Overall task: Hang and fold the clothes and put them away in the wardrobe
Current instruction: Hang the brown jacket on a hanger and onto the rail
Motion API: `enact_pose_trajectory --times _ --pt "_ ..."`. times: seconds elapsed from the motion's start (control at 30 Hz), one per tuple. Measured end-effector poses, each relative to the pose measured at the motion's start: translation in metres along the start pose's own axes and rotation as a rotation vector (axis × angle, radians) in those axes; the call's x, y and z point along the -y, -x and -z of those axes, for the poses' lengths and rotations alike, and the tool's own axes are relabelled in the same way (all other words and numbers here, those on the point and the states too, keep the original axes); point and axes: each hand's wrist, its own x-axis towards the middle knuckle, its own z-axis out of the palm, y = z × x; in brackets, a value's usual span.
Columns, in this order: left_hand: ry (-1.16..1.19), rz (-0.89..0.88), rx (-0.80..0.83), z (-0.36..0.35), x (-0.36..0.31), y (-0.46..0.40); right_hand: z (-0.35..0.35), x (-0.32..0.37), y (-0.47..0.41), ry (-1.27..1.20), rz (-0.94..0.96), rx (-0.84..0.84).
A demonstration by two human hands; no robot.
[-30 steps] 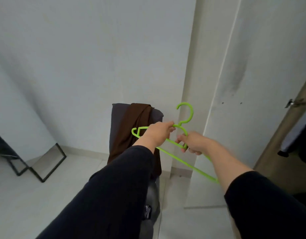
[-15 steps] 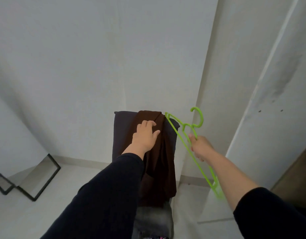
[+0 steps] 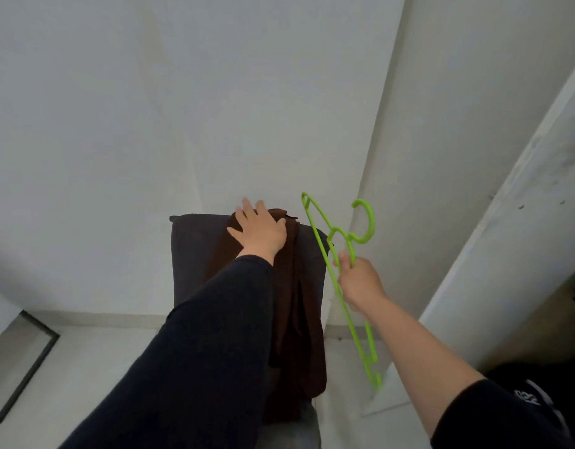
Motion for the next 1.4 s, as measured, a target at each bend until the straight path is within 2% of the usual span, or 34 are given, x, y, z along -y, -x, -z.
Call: enact_pose_trajectory --times 0.1,0.2,0.33,0.47,0.63,0.83,1.03,1.13,1.23,1.4 --pt "-0.092 0.049 0.066 -0.002 0.002 -0.013 -0.001 0.002 0.003 0.014 0.01 -0.01" --pt "-0.127 0.004 -0.029 -0.005 0.009 -0.013 -0.001 0.004 0.006 0.024 0.016 -0.011" --pt "0.222 0.016 -0.163 0.006 0.022 0.0 -0.004 0.009 0.006 0.028 0.007 -0.004" --pt "0.55 0.182 -0.074 0.024 0.032 0.024 -0.009 0.013 0.009 0.011 -0.005 0.006" --pt "0.398 0.218 0.082 0.037 0.058 0.036 -0.014 0.014 0.013 -0.063 -0.056 0.039" --pt "0.62 0.182 0.121 0.057 0.058 0.048 -0.011 0.018 0.033 -0.148 -0.097 0.168" --pt "0.917 0.173 0.356 0.084 0.035 0.081 0.016 0.03 0.05 -0.275 -0.086 0.106" --pt "0.923 0.186 0.552 0.089 0.011 0.1 0.04 0.038 0.064 -0.37 -0.094 0.067" --pt "0.963 0.112 0.731 0.09 -0.023 0.122 0.07 0.043 0.081 -0.502 -0.158 0.059" --pt "0.954 0.054 0.876 0.076 -0.088 0.158 0.116 0.024 0.101 -0.609 -0.157 -0.072"
